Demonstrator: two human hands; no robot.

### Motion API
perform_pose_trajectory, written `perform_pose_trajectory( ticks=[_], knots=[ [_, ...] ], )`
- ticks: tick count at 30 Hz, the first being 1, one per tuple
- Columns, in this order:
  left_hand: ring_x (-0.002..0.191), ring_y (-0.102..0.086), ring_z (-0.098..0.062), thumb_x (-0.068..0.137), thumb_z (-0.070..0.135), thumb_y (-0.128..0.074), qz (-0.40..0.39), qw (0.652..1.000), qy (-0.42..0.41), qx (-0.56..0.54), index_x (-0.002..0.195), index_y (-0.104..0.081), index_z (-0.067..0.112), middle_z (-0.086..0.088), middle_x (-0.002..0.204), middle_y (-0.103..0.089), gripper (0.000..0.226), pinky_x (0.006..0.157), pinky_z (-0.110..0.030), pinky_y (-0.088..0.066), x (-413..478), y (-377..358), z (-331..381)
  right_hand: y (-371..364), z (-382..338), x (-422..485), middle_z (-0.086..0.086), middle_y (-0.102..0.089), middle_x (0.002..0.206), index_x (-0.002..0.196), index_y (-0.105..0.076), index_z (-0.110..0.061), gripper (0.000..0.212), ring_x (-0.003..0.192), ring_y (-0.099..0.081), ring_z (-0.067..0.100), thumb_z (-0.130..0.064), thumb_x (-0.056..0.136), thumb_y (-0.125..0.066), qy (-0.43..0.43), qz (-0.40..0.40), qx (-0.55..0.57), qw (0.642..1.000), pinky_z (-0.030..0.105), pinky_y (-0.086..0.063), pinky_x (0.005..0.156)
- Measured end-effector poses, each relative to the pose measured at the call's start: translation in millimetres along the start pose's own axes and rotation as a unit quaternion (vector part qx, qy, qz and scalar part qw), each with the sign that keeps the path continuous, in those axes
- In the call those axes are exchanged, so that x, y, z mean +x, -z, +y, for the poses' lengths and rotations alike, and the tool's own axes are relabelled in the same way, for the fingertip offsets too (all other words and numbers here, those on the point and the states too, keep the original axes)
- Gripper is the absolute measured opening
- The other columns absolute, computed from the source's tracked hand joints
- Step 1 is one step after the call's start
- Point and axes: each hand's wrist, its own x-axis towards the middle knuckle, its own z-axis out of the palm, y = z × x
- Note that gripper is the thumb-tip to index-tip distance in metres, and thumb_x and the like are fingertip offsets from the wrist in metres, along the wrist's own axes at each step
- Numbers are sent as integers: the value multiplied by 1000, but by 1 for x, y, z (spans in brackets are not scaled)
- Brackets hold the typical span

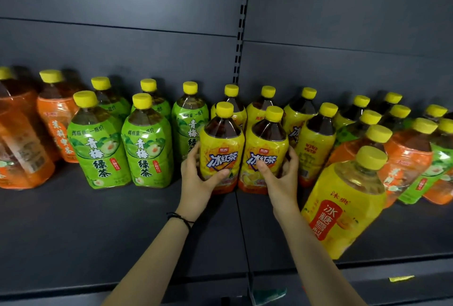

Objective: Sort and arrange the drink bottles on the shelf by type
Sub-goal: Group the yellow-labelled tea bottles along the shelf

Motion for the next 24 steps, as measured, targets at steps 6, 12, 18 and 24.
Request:
perform_pose_trajectory(
  ticks=[6,12,18,24],
  knots=[
    [123,-46,-9,58,50,-82,25,1000,-2,-2,142,-31,30,1,134,-46,100,100,-32,-44,10,-17,2,-4,10,12,-7,-34,148,143,-26,-44,79,134,-38,13,-44,79,-73,15,55,-63,996,46,-44,105],
    [105,-51,12,63,28,-87,63,998,11,-11,121,-35,30,15,115,-49,77,85,-22,-48,17,-28,1,-12,10,18,-6,-39,140,134,-21,-40,64,123,-46,10,-28,89,-65,34,60,-14,998,28,-48,93],
    [101,-45,25,70,20,-83,85,996,-5,3,128,-37,13,17,113,-46,75,79,1,-40,13,-38,6,-22,18,18,2,-14,156,150,-8,-41,81,144,-13,28,-58,85,-53,-9,105,-128,986,50,-27,111],
    [107,-44,17,77,25,-78,25,999,-1,34,132,-36,18,21,116,-46,70,86,-4,-39,5,-26,12,-17,7,10,2,-9,159,150,-7,-42,76,146,-9,27,-49,91,-54,-13,94,-141,985,50,-23,113]
  ],
)
